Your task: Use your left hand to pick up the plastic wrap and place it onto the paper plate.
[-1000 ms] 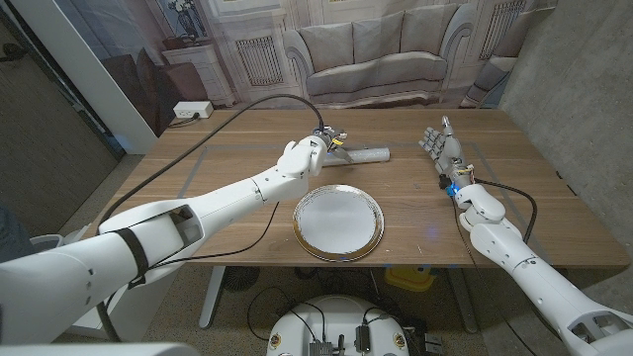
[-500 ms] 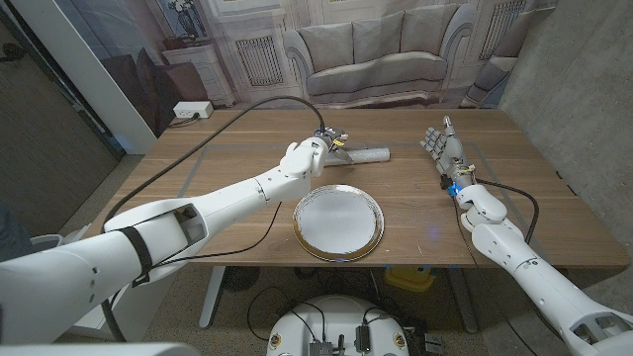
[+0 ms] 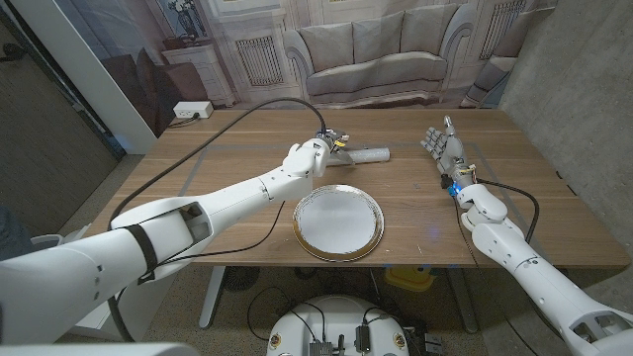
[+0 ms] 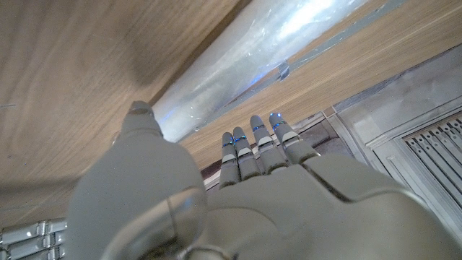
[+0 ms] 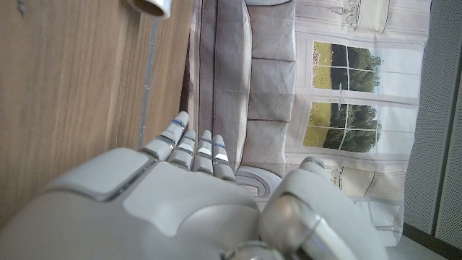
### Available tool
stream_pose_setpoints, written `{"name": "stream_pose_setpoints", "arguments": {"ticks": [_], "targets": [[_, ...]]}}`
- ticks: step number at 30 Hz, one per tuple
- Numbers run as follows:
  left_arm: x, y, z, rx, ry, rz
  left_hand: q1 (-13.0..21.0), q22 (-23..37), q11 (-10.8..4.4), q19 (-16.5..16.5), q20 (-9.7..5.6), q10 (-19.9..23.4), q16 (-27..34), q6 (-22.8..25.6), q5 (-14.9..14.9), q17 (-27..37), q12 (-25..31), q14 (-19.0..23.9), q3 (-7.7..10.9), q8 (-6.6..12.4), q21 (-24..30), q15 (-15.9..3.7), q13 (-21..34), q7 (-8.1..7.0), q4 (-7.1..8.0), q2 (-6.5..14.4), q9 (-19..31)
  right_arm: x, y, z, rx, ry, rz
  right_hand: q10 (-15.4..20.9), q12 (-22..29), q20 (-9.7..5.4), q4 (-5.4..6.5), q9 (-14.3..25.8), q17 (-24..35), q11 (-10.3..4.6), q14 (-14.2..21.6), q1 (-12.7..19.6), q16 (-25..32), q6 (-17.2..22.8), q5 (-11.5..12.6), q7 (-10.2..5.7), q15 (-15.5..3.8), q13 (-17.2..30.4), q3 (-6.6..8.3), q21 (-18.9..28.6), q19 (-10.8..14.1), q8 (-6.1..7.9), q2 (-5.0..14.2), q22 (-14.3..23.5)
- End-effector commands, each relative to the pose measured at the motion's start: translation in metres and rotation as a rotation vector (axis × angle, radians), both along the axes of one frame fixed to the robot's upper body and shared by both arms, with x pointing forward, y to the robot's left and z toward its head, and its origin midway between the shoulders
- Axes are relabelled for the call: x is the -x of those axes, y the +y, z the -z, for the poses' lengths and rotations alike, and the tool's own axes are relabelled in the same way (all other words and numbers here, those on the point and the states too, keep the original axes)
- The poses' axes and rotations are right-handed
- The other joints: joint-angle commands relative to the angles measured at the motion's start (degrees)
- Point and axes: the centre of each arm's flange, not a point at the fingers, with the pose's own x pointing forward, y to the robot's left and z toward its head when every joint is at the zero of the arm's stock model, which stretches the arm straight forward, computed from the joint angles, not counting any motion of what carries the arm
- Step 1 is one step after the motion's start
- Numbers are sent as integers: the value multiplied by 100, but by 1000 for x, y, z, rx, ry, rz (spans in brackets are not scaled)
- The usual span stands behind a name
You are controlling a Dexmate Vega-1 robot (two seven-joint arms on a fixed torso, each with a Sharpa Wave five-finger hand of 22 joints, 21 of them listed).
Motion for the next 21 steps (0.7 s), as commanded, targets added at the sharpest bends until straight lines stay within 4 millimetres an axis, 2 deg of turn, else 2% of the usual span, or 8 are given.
{"name": "stream_pose_setpoints", "arguments": {"ticks": [1,4,9,14,21], "targets": [[-6,-6,5,7,18,13,11,21,8,46,12,9,21,46,6,18,29,43,-28,15,18,-65,6,9,7,48,23,-2,-1,0,-5,2,2,63,-15,-69,-11,26,20,2,40,39,0,46,-11,14,-12,4,-21,-42,45,-7,13,32],[-7,-6,6,7,21,11,14,21,-21,44,15,16,20,52,5,17,31,43,-32,17,16,-64,6,15,8,51,23,-2,-1,0,-5,2,2,62,-16,-68,-12,26,20,1,40,40,0,44,-11,12,-9,4,-22,-47,49,-8,15,32],[-9,-6,10,3,23,4,18,21,30,46,10,13,24,60,3,17,30,53,-38,19,16,-77,6,7,10,55,23,-3,-1,1,-7,6,0,63,-16,-71,-14,26,19,-6,38,41,-1,52,-12,16,-15,4,-24,-55,54,-5,17,32],[-11,-6,11,4,32,8,17,21,-23,47,11,38,24,68,1,18,39,57,-45,21,15,-78,6,8,14,60,23,-4,0,1,-7,8,-1,63,-16,-67,-15,26,19,5,43,42,0,47,-12,25,-17,4,-27,-66,56,-7,19,33],[-12,-6,12,1,27,7,25,22,-19,68,27,83,27,98,-1,17,55,68,-53,31,22,-83,6,-20,15,65,23,-5,0,2,-9,9,-1,64,-16,-66,-17,26,19,-3,36,43,-3,46,-13,19,-16,4,-30,-78,61,-8,21,33]]}}
